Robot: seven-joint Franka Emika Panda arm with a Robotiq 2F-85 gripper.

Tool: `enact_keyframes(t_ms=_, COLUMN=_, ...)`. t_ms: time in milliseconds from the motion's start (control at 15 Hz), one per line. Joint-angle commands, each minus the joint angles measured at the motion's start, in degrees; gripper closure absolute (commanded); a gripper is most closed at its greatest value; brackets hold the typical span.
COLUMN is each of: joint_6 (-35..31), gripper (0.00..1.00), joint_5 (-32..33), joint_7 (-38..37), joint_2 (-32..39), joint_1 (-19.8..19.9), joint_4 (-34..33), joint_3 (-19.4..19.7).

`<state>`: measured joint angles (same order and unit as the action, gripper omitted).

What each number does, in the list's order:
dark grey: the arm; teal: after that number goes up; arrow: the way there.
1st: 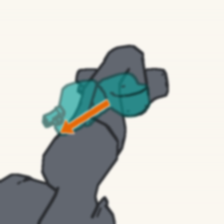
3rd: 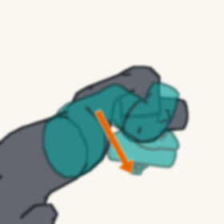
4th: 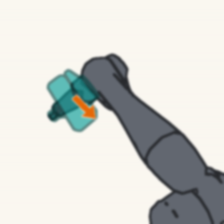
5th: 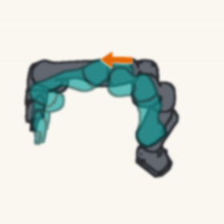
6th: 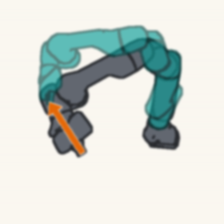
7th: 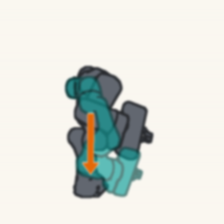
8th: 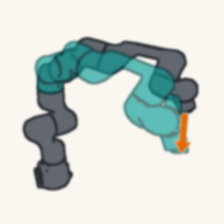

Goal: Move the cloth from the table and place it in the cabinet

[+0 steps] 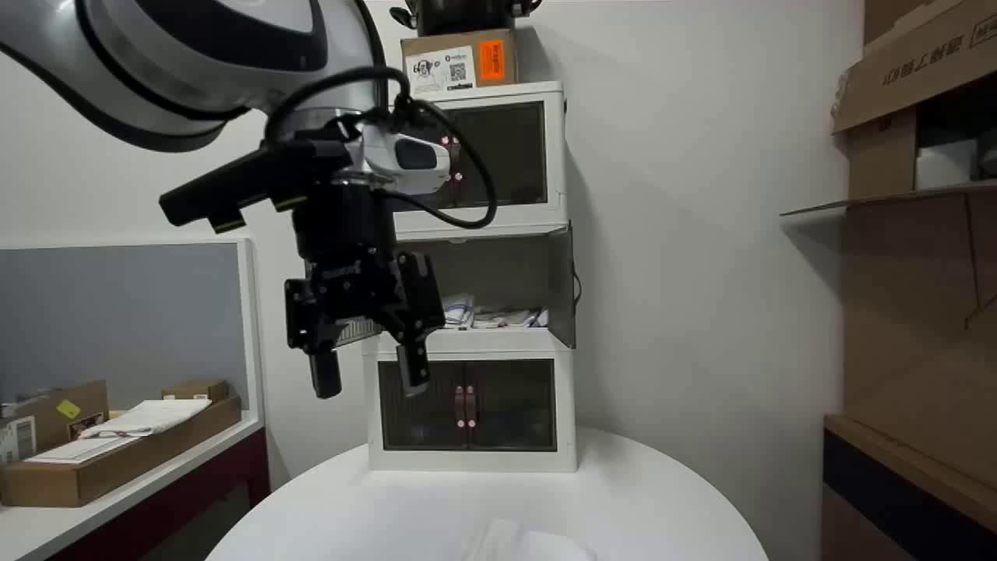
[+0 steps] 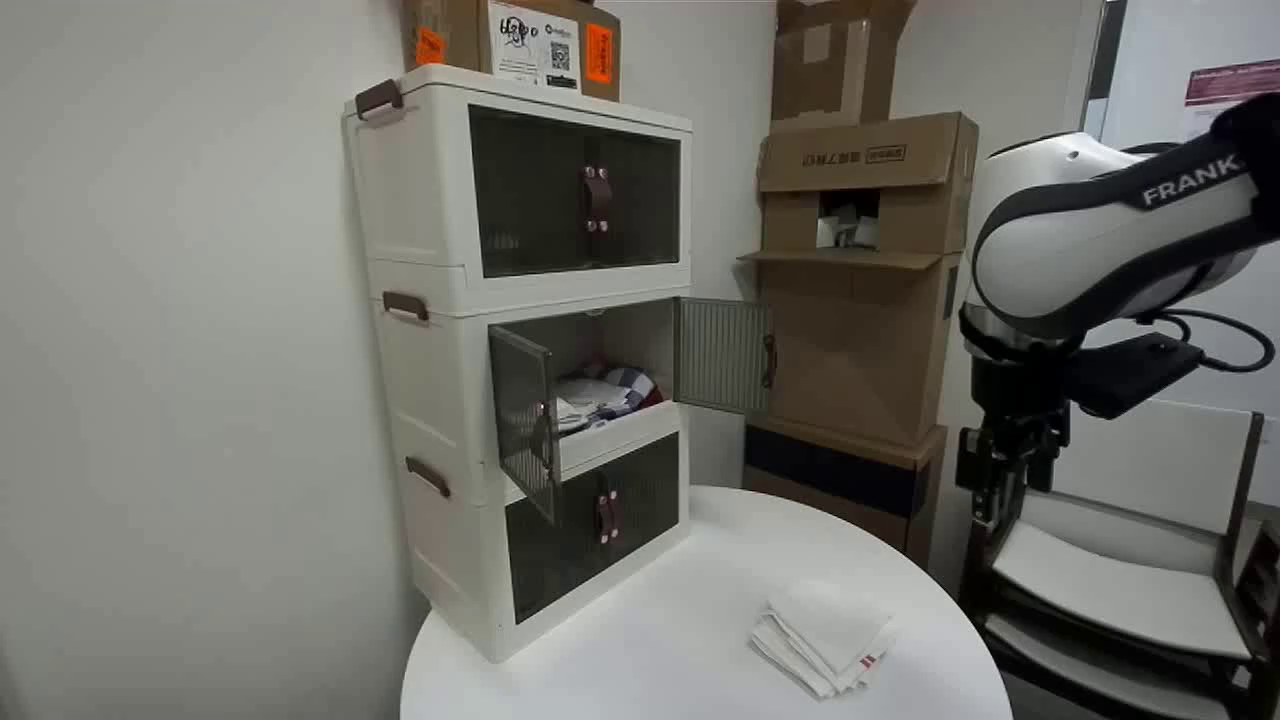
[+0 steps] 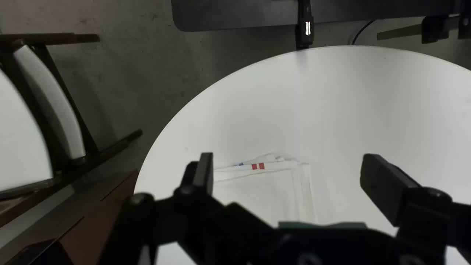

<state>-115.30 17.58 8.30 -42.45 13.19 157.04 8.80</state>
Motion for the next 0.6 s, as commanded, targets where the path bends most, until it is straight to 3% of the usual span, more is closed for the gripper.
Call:
enact_keyframes(t_ms=0, joint_6=0.2, gripper=0.00, joint_5=0.2, joint_7=-0.2, joint_2=0.0, joint_1=-0.4, joint_4=-0.1, joint_3=0.3)
enact_keyframes(t_ms=400, joint_6=0.2, gripper=0.00, joint_5=0.2, joint_7=-0.2, joint_2=0.0, joint_1=-0.4, joint_4=-0.1, joint_3=0.3)
enact_keyframes(t_ms=533, joint_6=2.1, gripper=0.00, joint_5=0.7, joint_7=-0.9, joint_2=3.8, joint_1=0.0, joint_4=-0.6, joint_3=0.1)
